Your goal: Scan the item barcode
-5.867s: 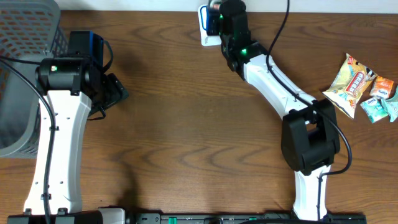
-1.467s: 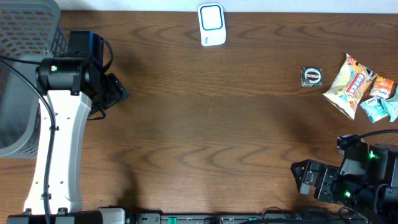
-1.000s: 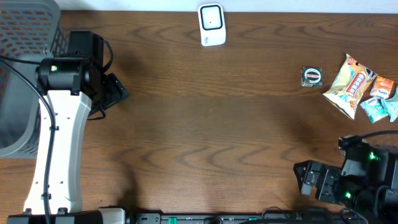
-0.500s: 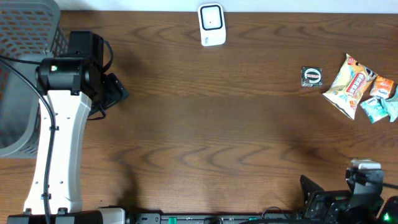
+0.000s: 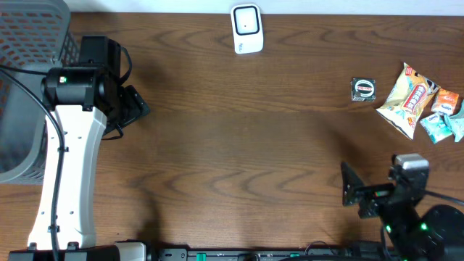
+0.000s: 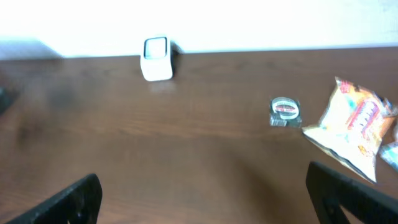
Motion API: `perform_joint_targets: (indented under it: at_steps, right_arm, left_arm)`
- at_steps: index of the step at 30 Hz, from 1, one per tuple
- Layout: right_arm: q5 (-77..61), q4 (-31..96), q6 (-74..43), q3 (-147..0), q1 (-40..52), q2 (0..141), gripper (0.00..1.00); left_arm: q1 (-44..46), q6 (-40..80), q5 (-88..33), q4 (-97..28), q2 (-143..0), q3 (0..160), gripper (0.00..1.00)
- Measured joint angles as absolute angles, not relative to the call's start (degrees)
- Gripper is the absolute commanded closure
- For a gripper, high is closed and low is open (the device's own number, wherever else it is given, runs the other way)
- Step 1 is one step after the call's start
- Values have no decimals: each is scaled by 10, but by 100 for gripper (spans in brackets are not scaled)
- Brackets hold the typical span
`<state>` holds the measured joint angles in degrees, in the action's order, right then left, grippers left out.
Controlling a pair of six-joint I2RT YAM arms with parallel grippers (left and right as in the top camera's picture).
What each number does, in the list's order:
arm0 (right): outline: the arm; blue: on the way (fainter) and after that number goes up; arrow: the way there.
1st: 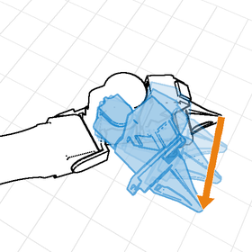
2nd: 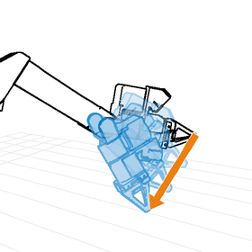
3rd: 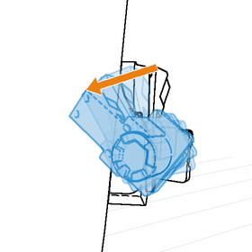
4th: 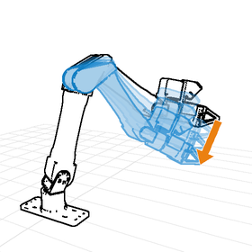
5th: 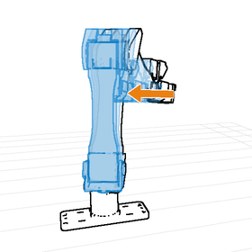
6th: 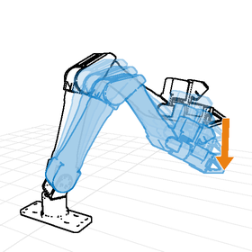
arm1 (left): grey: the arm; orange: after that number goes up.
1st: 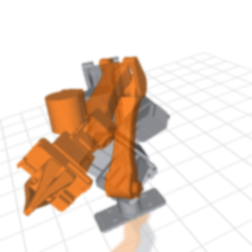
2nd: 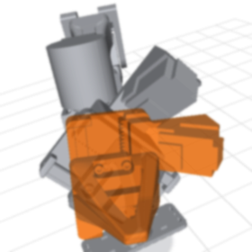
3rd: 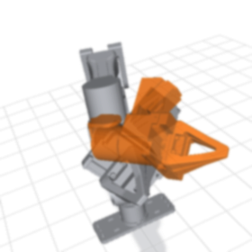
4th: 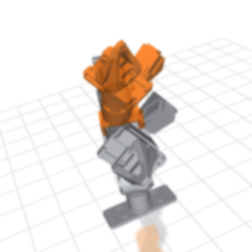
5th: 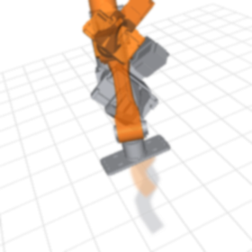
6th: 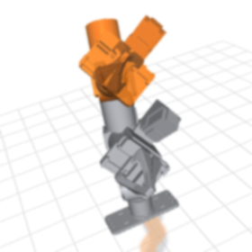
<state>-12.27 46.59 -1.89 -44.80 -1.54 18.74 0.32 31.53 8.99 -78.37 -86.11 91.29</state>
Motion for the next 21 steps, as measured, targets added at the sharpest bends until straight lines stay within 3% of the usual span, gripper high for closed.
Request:
perform_joint_targets:
  at_steps: [11,21]
  right_arm:
    - [-139,287,-18,-259,-11,109,1]
    - [-140,245,-10,-204,-10,92,1]
  left_arm:
    - [3,315,90,-784,-861,913,2]
    - [3,315,90,-784,-861,913,2]
